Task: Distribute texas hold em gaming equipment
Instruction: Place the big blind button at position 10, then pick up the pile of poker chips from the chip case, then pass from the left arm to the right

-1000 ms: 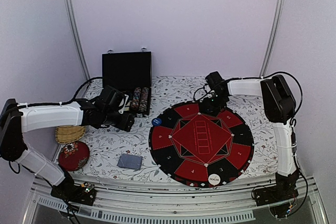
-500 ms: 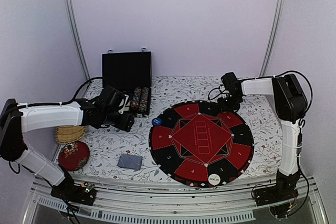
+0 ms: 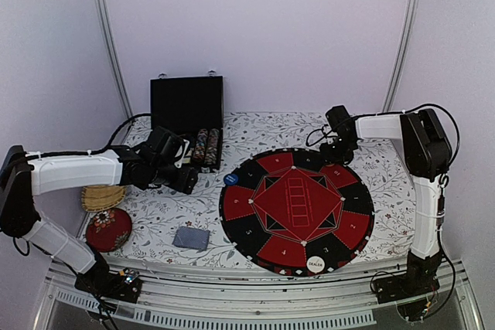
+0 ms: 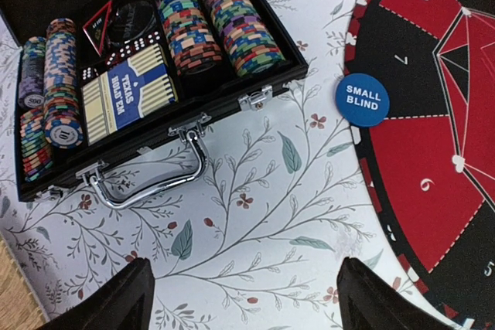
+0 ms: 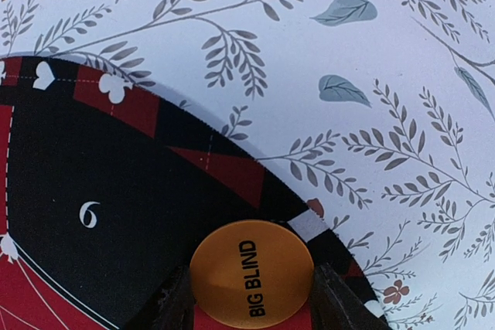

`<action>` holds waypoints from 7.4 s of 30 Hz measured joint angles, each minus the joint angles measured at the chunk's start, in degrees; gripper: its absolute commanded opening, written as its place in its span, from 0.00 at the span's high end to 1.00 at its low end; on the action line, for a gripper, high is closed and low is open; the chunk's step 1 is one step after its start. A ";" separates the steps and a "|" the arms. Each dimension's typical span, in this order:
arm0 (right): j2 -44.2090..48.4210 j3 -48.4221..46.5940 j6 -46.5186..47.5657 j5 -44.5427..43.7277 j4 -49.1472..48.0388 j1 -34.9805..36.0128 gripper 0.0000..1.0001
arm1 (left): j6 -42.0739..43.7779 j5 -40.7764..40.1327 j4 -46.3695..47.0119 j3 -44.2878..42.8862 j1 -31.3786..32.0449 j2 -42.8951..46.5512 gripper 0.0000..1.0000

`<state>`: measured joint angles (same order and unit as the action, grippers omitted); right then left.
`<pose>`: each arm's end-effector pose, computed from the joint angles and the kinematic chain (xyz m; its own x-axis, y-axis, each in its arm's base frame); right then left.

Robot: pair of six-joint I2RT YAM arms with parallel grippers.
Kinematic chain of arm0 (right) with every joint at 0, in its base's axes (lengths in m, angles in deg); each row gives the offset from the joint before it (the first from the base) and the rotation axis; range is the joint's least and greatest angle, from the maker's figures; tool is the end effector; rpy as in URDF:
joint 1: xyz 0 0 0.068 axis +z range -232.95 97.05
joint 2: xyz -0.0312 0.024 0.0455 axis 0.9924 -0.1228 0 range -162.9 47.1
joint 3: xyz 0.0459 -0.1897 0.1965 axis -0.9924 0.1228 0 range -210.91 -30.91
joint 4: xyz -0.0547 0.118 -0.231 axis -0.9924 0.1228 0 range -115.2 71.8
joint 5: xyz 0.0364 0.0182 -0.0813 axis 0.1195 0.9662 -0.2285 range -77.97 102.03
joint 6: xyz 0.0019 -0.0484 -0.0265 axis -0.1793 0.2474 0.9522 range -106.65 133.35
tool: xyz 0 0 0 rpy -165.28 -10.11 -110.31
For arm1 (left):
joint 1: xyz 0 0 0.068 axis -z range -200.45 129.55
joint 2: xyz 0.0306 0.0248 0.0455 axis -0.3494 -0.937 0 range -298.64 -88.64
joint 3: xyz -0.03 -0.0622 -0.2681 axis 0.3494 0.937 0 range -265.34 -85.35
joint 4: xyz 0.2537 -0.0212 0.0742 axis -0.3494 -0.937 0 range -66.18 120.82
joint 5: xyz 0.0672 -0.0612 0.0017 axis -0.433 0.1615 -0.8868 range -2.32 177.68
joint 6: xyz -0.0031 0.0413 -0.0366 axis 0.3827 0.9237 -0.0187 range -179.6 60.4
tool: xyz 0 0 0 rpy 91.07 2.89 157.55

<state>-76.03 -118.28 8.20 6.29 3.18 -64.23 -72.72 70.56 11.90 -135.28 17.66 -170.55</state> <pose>0.4295 0.1415 0.1412 -0.8738 -0.2018 -0.4425 -0.2004 0.9784 -0.0505 0.2387 -0.1731 0.2127 -0.6954 0.2698 -0.6661 0.2936 0.9526 0.0794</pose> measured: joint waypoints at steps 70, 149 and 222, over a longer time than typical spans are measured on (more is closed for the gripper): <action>40.63 21.07 9.05 33.11 -7.30 0.61 0.00 | 69.20 40.68 -14.40 -31.87 -40.04 -31.65 0.36; 36.61 21.07 9.31 33.33 -3.13 0.61 0.00 | 70.90 23.37 -14.80 -32.20 -33.31 -33.00 0.52; 40.24 19.02 6.29 29.29 -0.04 4.09 0.06 | 13.73 33.90 -2.10 -39.23 -19.04 -5.57 1.00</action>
<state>-35.79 -99.27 14.50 35.58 3.13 -60.14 -59.00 104.46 9.80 -174.51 -1.38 -176.12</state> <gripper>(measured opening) 0.946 0.260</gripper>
